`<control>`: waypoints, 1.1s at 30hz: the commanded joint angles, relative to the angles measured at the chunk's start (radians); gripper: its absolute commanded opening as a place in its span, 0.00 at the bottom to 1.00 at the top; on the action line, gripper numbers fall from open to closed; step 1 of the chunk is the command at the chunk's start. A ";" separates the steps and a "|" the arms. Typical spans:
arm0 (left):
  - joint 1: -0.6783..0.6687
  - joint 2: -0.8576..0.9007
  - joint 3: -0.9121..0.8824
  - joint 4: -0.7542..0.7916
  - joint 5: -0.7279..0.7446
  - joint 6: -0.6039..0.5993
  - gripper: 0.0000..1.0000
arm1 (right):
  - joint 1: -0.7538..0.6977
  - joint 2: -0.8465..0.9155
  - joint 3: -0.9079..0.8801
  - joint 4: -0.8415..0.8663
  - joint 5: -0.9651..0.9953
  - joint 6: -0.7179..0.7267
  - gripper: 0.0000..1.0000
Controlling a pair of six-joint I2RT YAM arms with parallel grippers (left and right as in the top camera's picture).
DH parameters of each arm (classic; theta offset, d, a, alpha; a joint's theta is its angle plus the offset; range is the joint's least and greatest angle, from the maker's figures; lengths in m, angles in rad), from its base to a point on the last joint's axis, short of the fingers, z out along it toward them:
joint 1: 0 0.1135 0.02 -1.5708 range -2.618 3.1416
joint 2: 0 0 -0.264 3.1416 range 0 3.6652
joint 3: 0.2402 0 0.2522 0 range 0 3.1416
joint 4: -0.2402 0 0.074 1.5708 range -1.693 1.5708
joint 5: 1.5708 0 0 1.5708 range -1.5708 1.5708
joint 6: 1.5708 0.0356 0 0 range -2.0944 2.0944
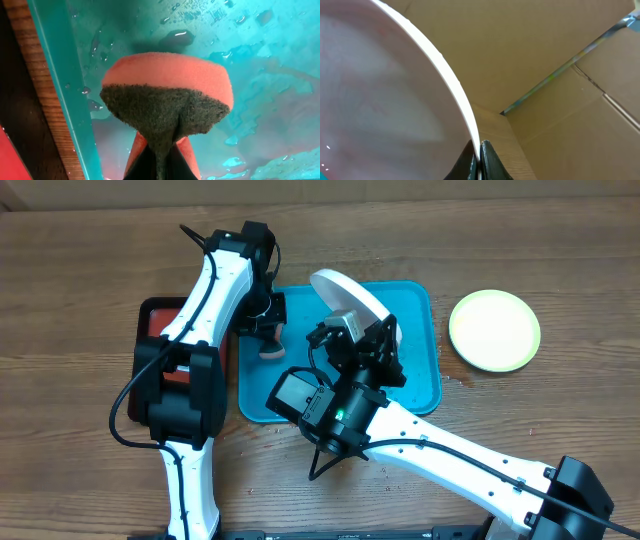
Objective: Clean dirty plates on tray and stack at the side
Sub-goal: 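Carry the white plate right onto the yellow plate stack with the right gripper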
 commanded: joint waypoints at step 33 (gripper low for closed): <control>0.011 -0.263 0.182 -0.124 -0.201 0.056 0.04 | -0.602 -0.049 -0.004 0.143 -1.504 -0.128 0.04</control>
